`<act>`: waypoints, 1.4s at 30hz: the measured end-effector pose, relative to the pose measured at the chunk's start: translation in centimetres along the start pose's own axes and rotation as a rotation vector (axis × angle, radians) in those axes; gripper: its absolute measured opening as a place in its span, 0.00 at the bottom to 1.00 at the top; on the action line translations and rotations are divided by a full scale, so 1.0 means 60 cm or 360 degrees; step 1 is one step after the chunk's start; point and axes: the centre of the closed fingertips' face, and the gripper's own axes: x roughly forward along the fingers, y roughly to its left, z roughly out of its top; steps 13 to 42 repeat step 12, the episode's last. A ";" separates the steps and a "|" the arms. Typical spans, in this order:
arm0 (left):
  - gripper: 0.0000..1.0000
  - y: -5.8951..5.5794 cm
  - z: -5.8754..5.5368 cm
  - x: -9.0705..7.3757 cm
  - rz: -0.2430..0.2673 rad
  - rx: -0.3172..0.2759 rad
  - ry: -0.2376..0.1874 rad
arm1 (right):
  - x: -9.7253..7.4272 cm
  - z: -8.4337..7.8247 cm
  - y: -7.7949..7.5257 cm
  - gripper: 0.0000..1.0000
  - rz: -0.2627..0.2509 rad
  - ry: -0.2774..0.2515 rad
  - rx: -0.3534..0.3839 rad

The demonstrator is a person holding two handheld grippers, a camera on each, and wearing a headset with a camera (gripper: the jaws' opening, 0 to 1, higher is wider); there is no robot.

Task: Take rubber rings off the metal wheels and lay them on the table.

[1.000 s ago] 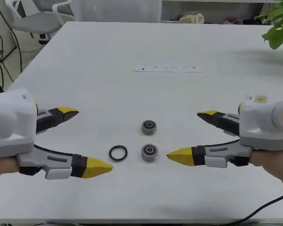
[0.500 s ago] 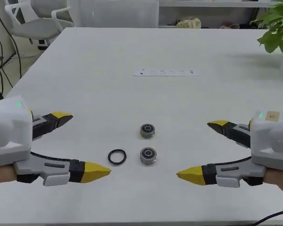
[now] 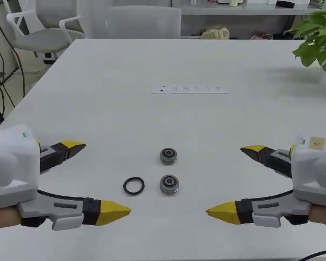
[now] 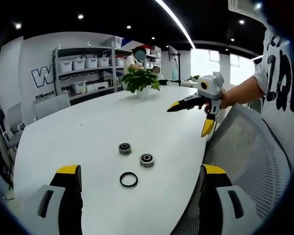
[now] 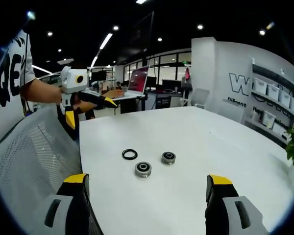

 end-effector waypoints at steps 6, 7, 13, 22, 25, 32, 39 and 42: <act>0.99 -0.001 0.000 -0.002 0.0007 -0.0004 -0.0002 | -0.003 -0.003 0.002 0.99 0.0003 0.0005 0.0003; 0.99 -0.001 0.000 -0.002 0.0008 -0.0003 -0.0002 | -0.004 -0.004 0.002 0.99 0.0004 0.0004 0.0005; 0.99 -0.002 0.001 -0.002 0.0011 -0.0003 -0.0007 | -0.007 -0.003 0.003 0.99 0.0005 0.0004 0.0004; 0.99 -0.002 0.001 -0.002 0.0011 -0.0003 -0.0007 | -0.007 -0.003 0.003 0.99 0.0005 0.0004 0.0004; 0.99 -0.002 0.001 -0.002 0.0011 -0.0003 -0.0007 | -0.007 -0.003 0.003 0.99 0.0005 0.0004 0.0004; 0.99 -0.002 0.001 -0.002 0.0011 -0.0003 -0.0007 | -0.007 -0.003 0.003 0.99 0.0005 0.0004 0.0004; 0.99 -0.002 0.001 -0.002 0.0011 -0.0003 -0.0007 | -0.007 -0.003 0.003 0.99 0.0005 0.0004 0.0004; 0.99 -0.002 0.001 -0.002 0.0011 -0.0003 -0.0007 | -0.007 -0.003 0.003 0.99 0.0005 0.0004 0.0004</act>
